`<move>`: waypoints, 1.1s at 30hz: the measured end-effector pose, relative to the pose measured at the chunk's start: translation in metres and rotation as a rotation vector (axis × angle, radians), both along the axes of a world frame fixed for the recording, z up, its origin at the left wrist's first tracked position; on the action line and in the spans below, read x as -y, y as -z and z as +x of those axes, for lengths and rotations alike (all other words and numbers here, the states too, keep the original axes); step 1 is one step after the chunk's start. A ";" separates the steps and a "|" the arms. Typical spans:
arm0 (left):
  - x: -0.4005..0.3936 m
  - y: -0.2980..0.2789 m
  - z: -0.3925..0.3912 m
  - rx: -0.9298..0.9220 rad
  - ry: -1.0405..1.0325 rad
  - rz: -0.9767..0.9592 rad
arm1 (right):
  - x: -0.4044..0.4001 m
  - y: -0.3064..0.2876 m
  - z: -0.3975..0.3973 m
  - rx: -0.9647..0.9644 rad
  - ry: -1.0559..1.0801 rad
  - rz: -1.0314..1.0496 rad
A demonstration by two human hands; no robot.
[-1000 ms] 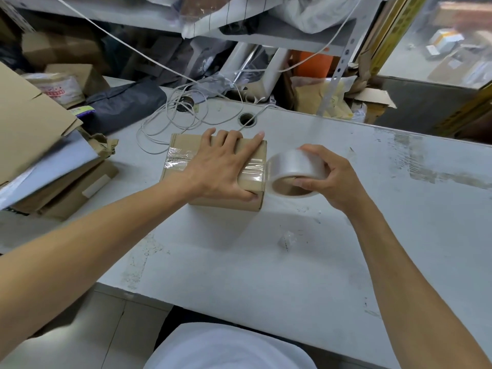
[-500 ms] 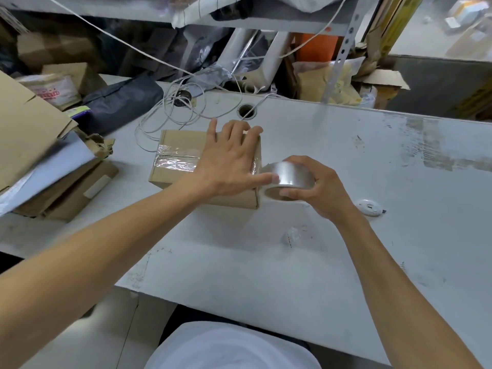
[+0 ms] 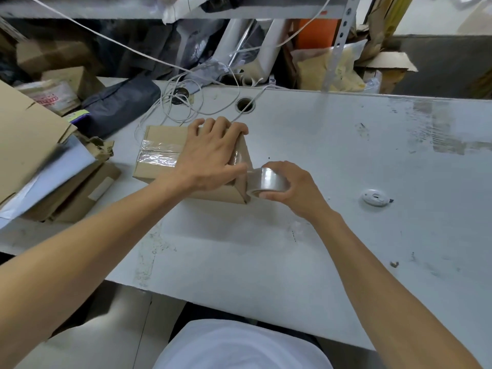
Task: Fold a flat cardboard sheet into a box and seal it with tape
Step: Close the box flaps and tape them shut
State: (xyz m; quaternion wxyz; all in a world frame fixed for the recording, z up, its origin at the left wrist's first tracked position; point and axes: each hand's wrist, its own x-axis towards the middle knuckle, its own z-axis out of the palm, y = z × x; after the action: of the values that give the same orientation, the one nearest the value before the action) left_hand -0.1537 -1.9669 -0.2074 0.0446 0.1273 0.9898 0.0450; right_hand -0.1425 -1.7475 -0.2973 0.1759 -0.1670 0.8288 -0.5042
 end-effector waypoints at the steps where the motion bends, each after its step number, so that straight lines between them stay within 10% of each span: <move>1: 0.002 -0.001 0.000 -0.002 -0.002 -0.003 | 0.001 -0.001 0.002 -0.003 -0.025 0.021; 6: 0.003 0.000 0.001 -0.016 -0.001 -0.008 | -0.057 -0.002 0.005 -0.119 0.299 0.028; 10: 0.001 0.001 0.001 -0.022 0.000 0.000 | -0.141 0.013 0.012 -0.242 0.657 0.409; 22: 0.001 -0.003 -0.001 0.005 -0.002 -0.024 | -0.154 0.029 0.014 0.069 0.429 0.719; 29: 0.003 -0.005 0.001 0.010 0.007 -0.031 | -0.033 -0.057 0.008 0.258 0.615 -0.390; 33: 0.005 -0.001 0.001 0.001 0.014 -0.046 | 0.024 -0.066 0.014 0.438 0.622 -0.573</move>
State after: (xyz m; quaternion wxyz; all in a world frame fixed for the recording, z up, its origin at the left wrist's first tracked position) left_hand -0.1529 -1.9717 -0.2061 0.0484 0.1330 0.9897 0.0220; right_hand -0.1285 -1.7715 -0.2309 0.1342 0.1575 0.6104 -0.7646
